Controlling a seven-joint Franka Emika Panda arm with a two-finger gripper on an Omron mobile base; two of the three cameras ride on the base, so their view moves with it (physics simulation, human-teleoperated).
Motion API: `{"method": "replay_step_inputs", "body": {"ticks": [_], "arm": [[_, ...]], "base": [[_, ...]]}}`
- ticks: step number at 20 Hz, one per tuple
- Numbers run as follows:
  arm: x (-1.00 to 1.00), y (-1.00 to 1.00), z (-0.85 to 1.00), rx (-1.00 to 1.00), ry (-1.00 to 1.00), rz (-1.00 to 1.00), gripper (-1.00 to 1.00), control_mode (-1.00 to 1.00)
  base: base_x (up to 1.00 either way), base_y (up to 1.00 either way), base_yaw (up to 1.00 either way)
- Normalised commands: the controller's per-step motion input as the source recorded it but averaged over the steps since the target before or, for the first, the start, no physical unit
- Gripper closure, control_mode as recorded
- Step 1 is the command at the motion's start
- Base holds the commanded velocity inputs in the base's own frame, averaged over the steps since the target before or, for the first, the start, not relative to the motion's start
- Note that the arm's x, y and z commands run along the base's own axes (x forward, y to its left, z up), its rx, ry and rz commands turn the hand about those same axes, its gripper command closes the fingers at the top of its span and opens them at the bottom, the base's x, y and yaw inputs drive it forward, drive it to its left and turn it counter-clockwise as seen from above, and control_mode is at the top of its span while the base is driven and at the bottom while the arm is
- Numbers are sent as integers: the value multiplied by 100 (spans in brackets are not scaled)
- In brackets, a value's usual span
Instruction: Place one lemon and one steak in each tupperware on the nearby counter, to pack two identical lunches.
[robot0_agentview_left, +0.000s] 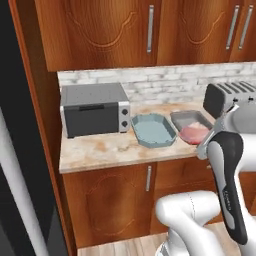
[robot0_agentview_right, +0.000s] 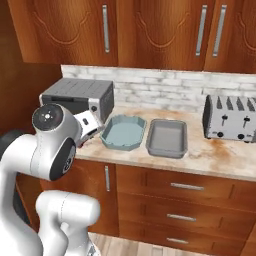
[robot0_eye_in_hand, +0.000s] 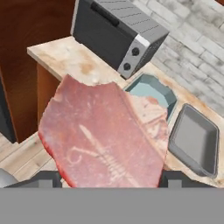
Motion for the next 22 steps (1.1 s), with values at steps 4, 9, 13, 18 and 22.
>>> {"method": "replay_step_inputs", "body": {"ticks": [4,9,13,18,22], "arm": [[0,0,0,0,0,0,100,100],[0,0,0,0,0,0,100,100],[0,0,0,0,0,0,100,100],[26,0,-48,-1,0,-1,100,-100],[45,-1,-87,0,1,0,100,-100]], "base": [[63,-5,-2],[51,-2,-2],[55,0,-2],[23,0,-1],[0,0,0]]}}
